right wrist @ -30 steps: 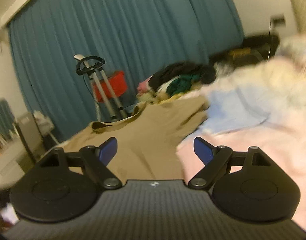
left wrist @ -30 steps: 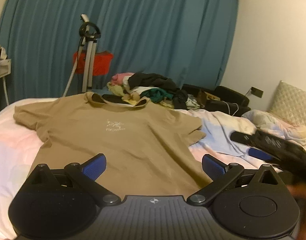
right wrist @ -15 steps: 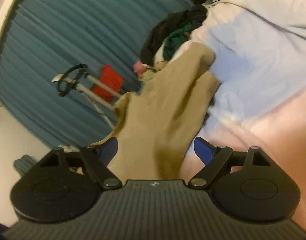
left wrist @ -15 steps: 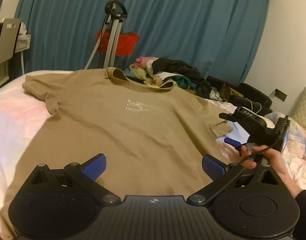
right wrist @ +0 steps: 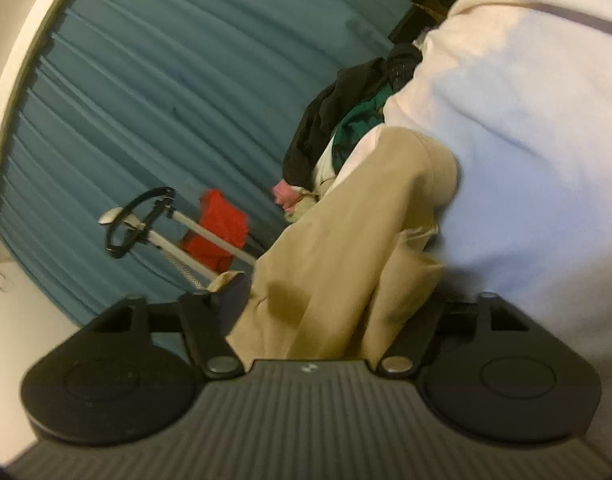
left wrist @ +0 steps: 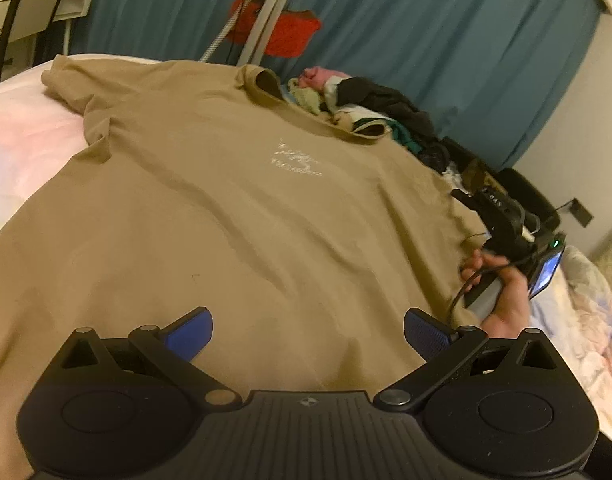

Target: Fold clothes

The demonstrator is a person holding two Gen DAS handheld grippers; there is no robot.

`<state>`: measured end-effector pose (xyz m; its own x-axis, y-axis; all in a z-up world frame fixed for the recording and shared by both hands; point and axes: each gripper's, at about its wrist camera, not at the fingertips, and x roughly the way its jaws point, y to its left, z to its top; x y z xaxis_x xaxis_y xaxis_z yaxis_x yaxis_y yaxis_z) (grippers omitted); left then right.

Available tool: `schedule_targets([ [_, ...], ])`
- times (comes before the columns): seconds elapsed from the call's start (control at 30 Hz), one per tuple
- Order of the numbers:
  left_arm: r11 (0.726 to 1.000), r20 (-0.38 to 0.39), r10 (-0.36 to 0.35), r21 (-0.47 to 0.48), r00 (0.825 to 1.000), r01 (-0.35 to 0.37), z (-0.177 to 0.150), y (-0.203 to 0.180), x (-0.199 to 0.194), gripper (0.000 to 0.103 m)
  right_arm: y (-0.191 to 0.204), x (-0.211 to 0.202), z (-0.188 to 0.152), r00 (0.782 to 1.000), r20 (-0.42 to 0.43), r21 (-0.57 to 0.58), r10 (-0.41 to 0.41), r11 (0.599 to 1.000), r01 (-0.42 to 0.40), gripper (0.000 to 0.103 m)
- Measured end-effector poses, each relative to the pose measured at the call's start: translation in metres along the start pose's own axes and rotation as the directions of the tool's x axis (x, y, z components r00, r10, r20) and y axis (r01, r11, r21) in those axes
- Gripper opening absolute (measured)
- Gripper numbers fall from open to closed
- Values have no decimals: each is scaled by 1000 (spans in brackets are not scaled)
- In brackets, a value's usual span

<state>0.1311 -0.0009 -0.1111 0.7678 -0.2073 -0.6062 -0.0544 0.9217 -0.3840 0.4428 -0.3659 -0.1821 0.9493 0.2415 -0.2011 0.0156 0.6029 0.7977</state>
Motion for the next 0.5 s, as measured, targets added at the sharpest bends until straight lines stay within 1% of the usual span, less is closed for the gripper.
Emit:
schedule_targets([
  [0.03, 1000, -5, 8, -3, 1000, -8, 0, 1, 4, 103, 2, 6, 2, 1000, 6, -17, -25, 1000, 25, 62],
  [0.1, 1000, -16, 21, -10, 1000, -21, 0, 2, 11, 103, 5, 13, 5, 999, 29, -43, -25, 999, 27, 61],
  [0.13, 1000, -15, 25, -7, 1000, -25, -1, 1, 13, 103, 5, 16, 6, 999, 37, -54, -20, 998, 22, 57],
  [0.17, 1000, -13, 30, -5, 999, -30, -2, 0, 14, 103, 4, 20, 8, 999, 32, -58, -20, 998, 22, 40],
  [0.2, 999, -6, 35, 4, 999, -35, -2, -2, 15, 103, 3, 22, 10, 999, 22, -54, -26, 998, 28, 19],
  [0.27, 999, 8, 46, 20, 999, -46, -3, -6, 16, 103, 1, 21, 15, 999, 27, -36, -26, 999, 27, 10],
  [0.3, 998, 16, 52, 29, 999, -53, -3, -9, 16, 103, 0, 18, 18, 999, 47, -37, -26, 999, 27, 7],
  [0.4, 996, 40, 69, 56, 997, -71, -2, -17, 14, 103, 1, -1, 32, 988, 148, -69, -37, 996, 47, 7],
  [0.43, 994, 53, 76, 71, 996, -80, -2, -20, 12, 103, 1, -5, 37, 985, 169, -74, -42, 996, 55, 7],
  [0.5, 991, 72, 86, 96, 994, -93, -3, -25, 9, 103, -2, -10, 42, 983, 174, -82, -61, 994, 76, 7],
])
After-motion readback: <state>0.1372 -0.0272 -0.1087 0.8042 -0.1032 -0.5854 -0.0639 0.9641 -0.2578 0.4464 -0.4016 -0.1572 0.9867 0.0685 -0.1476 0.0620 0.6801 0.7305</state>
